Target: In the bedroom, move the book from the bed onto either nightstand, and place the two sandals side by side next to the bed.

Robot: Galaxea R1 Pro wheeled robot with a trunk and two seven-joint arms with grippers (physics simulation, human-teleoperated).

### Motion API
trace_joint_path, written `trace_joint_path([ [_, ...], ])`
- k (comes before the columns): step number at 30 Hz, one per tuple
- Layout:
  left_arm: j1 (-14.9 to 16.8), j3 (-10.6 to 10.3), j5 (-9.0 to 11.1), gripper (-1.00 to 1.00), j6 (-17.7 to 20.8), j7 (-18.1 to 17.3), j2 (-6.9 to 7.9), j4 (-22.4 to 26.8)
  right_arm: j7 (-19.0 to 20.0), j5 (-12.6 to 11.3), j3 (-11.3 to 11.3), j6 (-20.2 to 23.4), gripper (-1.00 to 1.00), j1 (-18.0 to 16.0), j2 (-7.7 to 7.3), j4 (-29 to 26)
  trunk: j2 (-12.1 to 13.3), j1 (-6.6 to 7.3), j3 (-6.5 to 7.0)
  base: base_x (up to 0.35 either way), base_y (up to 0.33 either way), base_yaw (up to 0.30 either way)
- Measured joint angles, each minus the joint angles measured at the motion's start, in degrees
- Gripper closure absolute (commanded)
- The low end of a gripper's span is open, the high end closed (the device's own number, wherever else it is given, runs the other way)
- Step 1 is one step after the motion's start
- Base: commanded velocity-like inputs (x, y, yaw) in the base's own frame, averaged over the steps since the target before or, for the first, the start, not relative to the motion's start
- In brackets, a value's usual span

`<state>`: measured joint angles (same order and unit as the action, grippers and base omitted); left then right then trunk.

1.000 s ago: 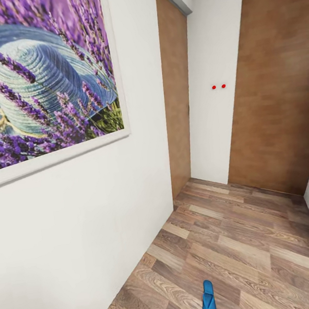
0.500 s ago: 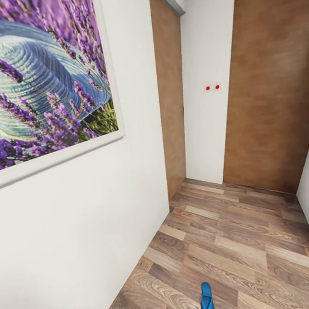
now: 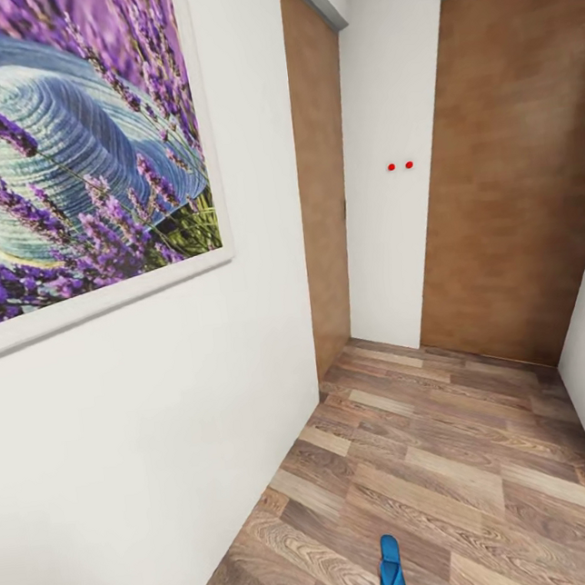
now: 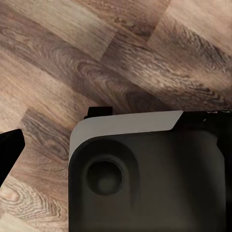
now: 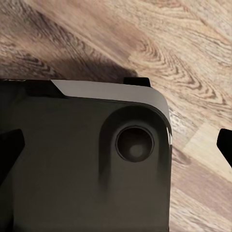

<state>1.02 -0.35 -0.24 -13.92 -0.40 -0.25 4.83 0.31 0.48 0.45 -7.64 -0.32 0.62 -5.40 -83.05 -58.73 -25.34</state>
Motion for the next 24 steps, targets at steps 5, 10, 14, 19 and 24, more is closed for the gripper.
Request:
trace_joint_path([
  [5,0.00,-0.03,0.00,-1.00,0.01,0.00,-0.01,-0.03,-0.01,0.03,0.04,0.00,-1.00,0.00,-0.01,0.00,0.00,0.01,0.00,0.092,0.058,-0.113],
  [10,0.00,-0.03,0.00,-1.00,0.04,-0.01,0.04,0.01,-0.03,0.04,0.04,0.00,-1.00,-0.01,-0.01,-0.05,0.00,0.00,0.00,0.042,0.028,-0.056],
  [14,0.00,-0.02,0.00,-1.00,0.05,-0.01,0.06,0.02,-0.05,0.02,0.00,0.01,-1.00,-0.02,-0.01,-0.04,0.00,0.00,0.00,0.015,0.010,-0.020],
  [19,0.00,-0.01,0.00,-1.00,0.04,0.00,0.07,-0.02,-0.04,0.01,-0.02,0.01,-1.00,-0.01,-0.01,-0.07,0.00,0.00,0.00,0.007,0.004,-0.009],
  [24,0.00,-0.02,0.00,-1.00,-0.01,0.00,0.07,-0.03,-0.06,0.00,-0.03,0.01,-1.00,-0.04,-0.06,-0.06,0.00,0.00,0.00,0.052,0.068,-0.003],
])
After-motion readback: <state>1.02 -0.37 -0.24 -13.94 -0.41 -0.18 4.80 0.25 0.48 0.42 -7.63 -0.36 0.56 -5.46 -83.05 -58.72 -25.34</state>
